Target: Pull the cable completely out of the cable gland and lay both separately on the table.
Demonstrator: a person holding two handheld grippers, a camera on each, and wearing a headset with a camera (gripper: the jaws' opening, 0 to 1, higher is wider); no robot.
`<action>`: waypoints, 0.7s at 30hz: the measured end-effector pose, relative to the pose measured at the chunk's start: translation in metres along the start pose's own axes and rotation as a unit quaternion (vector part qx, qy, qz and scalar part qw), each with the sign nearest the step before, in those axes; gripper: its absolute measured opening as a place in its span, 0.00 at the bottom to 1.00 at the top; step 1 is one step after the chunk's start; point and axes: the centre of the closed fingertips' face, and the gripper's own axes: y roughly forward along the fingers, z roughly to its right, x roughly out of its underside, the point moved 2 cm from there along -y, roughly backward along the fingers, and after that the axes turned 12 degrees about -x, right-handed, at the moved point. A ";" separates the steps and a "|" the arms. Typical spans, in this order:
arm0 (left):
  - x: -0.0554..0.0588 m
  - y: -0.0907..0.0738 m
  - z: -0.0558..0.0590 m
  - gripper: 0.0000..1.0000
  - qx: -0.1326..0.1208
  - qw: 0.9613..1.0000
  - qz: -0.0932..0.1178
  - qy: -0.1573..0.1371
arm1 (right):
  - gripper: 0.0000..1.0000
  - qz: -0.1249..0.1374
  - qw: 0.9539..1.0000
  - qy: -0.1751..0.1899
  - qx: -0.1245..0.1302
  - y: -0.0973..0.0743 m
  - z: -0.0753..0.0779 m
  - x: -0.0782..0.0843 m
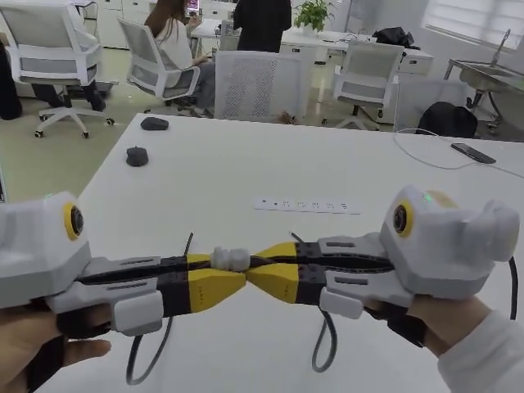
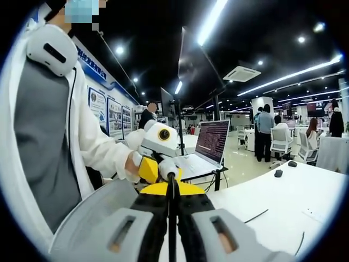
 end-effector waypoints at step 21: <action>-0.005 0.001 0.002 0.17 -0.004 0.999 0.012 0.034 | 0.02 0.008 1.000 0.003 -0.009 0.005 0.000 -0.003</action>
